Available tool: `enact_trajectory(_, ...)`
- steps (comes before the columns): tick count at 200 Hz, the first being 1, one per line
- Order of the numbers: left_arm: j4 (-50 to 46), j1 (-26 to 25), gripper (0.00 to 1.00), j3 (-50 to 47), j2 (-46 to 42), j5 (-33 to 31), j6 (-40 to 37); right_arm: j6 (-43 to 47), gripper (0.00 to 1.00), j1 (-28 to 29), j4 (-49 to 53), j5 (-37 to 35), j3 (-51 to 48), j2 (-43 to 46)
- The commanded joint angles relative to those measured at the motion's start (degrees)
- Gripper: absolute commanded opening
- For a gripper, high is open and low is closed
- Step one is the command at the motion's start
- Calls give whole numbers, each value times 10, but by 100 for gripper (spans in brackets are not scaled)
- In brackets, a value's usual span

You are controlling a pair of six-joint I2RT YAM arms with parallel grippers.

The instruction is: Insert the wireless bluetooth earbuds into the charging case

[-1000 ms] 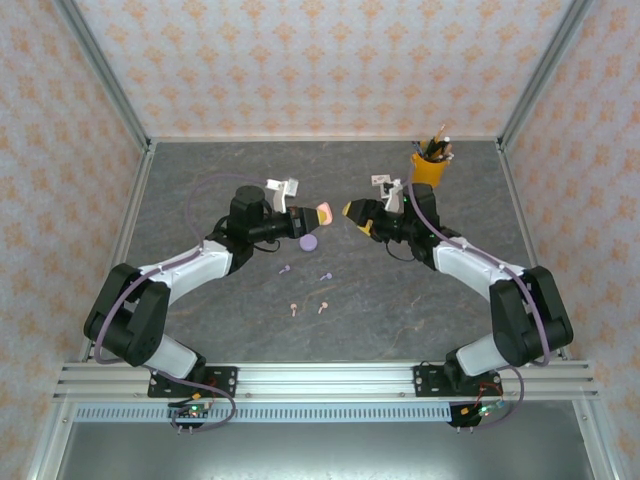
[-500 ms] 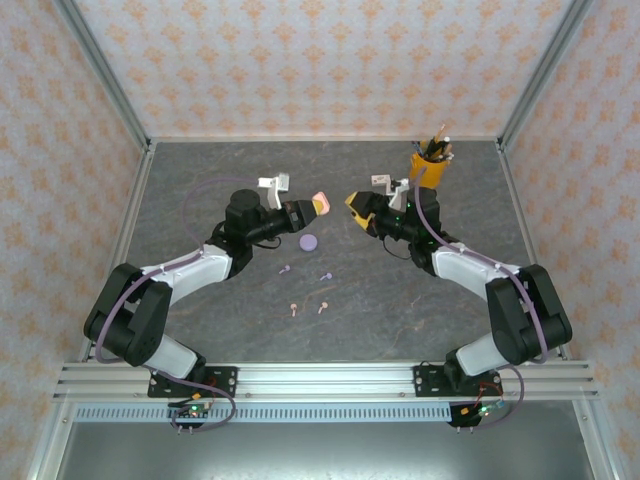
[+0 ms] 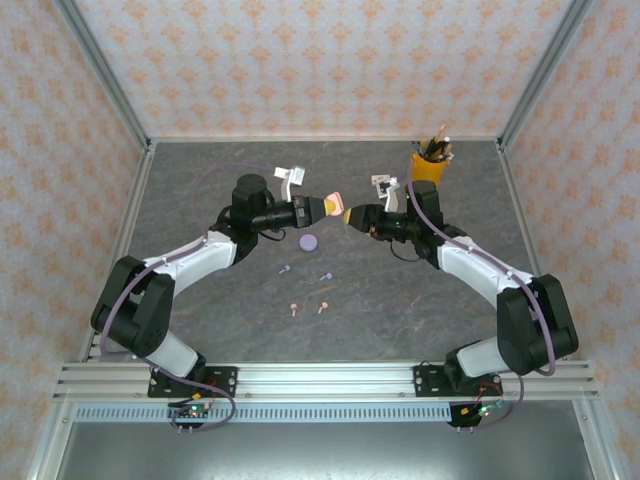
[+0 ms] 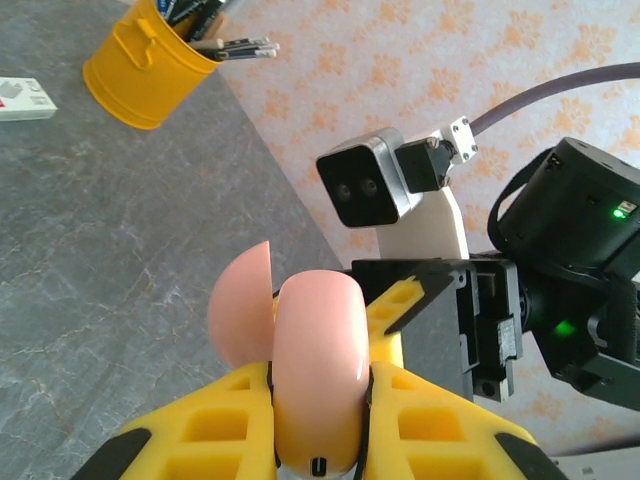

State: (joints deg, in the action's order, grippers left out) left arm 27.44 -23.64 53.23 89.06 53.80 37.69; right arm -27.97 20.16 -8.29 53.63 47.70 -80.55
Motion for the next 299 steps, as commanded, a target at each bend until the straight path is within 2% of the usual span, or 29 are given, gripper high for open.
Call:
enact_trajectory(1, -62, -1, 4, 33, 9, 54, -52, 56, 45, -7, 28, 32, 20, 25)
enact_trajectory(42, -114, 0, 4, 55, 11, 78, -94, 64, 45, -25, 37, 46, 23, 39)
enact_trajectory(187, -101, -25, 4, 80, 31, 65, -74, 39, 43, -29, 0, 68, 36, 12)
enact_trajectory(299, -95, -35, 4, 84, 20, 49, -74, 54, 27, -30, 17, 52, 31, 8)
